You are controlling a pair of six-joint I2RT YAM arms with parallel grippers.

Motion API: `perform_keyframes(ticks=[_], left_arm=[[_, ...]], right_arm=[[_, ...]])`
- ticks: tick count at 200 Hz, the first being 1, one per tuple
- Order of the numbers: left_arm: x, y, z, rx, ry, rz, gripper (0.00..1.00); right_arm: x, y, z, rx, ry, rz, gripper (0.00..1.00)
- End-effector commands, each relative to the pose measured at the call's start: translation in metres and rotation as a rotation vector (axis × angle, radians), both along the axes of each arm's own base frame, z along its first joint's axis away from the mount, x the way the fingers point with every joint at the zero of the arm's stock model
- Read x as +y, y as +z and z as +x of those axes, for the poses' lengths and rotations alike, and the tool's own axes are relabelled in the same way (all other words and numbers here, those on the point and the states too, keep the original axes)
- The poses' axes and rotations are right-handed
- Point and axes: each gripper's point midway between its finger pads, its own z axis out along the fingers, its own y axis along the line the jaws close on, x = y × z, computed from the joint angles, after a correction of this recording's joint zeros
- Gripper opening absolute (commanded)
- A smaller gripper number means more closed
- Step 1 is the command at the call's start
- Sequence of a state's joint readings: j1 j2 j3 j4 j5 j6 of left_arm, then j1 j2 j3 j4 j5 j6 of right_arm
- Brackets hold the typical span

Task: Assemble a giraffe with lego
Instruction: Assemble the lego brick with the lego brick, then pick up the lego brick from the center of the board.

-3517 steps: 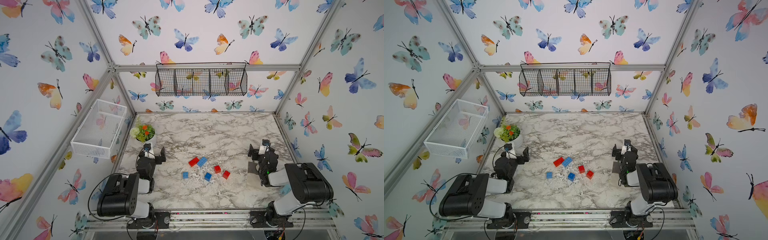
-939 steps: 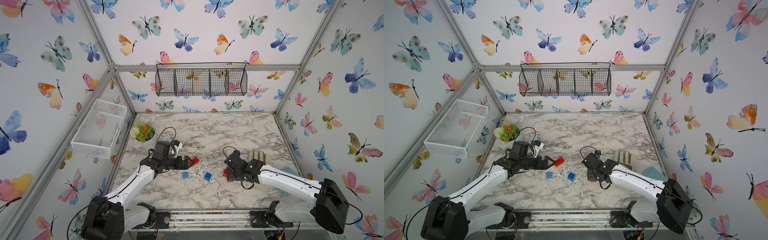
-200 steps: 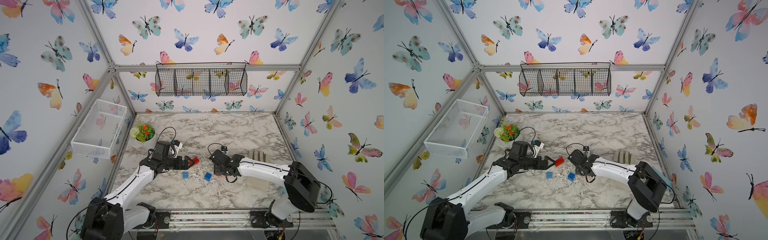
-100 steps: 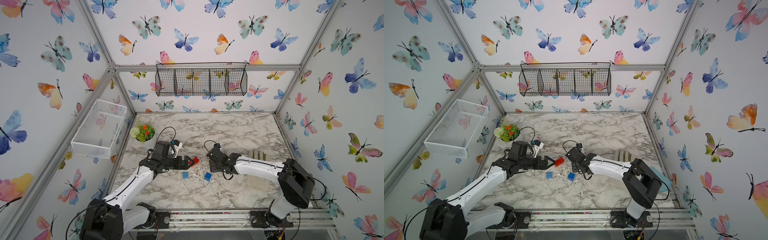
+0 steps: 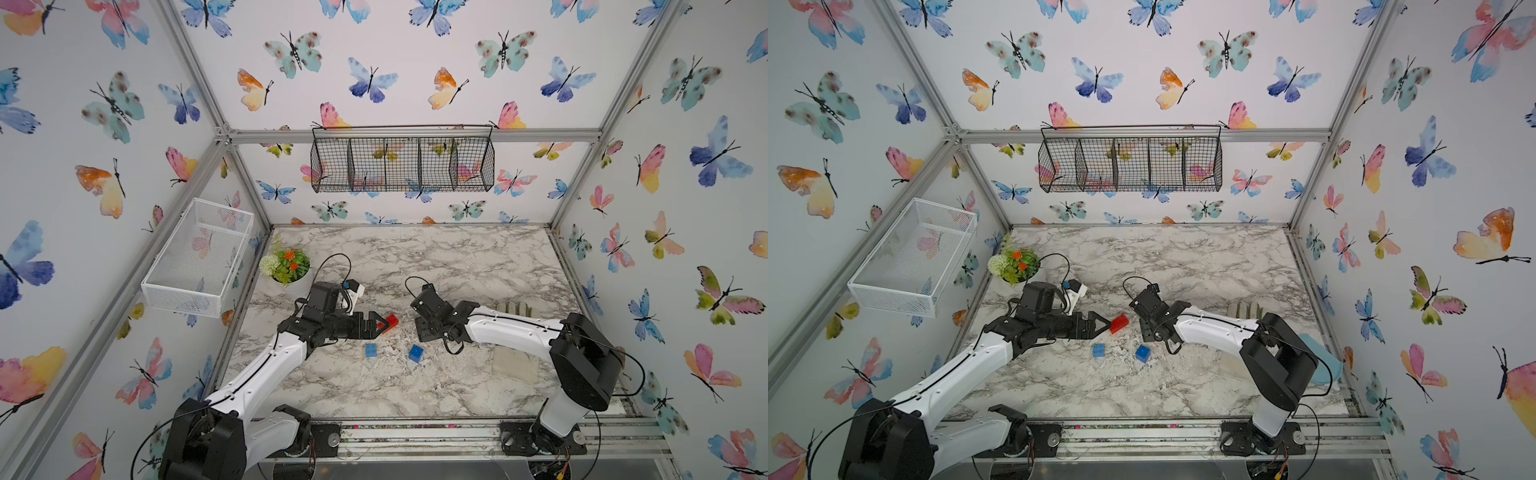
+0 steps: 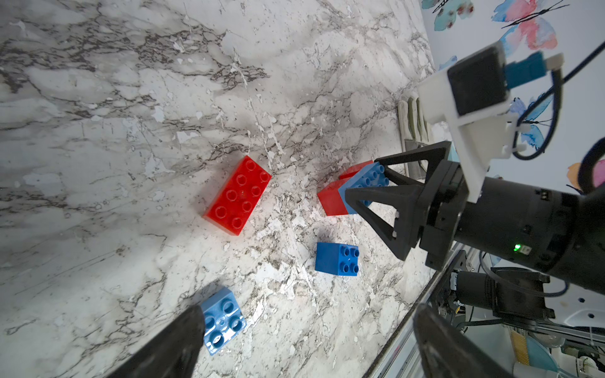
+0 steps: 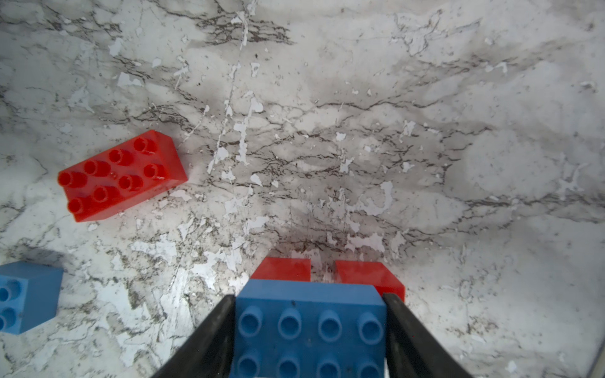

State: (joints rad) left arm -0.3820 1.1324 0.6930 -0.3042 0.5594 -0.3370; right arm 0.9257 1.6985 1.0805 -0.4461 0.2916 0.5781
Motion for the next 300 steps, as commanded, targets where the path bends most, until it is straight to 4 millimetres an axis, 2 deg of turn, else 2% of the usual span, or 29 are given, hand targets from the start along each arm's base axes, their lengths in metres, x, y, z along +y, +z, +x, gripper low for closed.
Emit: perform_keyframes(ticks=[1,44,79,98,146,179,212,300], left_arm=[[-0.001,0.003,-0.003,-0.011,-0.011,0.000,0.98],[-0.001,0.002,-0.003,-0.011,-0.010,0.004,0.98],[0.000,0.001,-0.003,-0.010,-0.008,0.007,0.98],[-0.001,0.001,-0.002,-0.009,-0.010,0.007,0.98],[-0.004,0.001,-0.002,0.003,-0.024,-0.005,0.98],[-0.006,0.000,-0.002,0.011,-0.033,-0.007,0.98],[-0.006,-0.002,-0.002,0.016,-0.033,-0.005,0.98],[-0.005,-0.003,0.000,0.016,-0.028,0.005,0.98]], right_arm=[[-0.008,-0.002,-0.003,0.037,0.015,-0.052,0.74],[-0.008,0.005,0.002,0.027,0.016,-0.042,0.84],[-0.004,0.028,-0.002,0.030,0.029,0.001,0.83],[0.001,0.038,-0.009,0.047,0.065,0.037,0.82],[0.011,0.045,-0.038,0.119,0.238,0.108,0.77],[0.020,0.042,-0.055,0.148,0.356,0.131,0.74],[0.025,0.029,-0.065,0.186,0.437,0.106,0.74],[0.042,0.001,-0.071,0.204,0.529,0.074,0.72]])
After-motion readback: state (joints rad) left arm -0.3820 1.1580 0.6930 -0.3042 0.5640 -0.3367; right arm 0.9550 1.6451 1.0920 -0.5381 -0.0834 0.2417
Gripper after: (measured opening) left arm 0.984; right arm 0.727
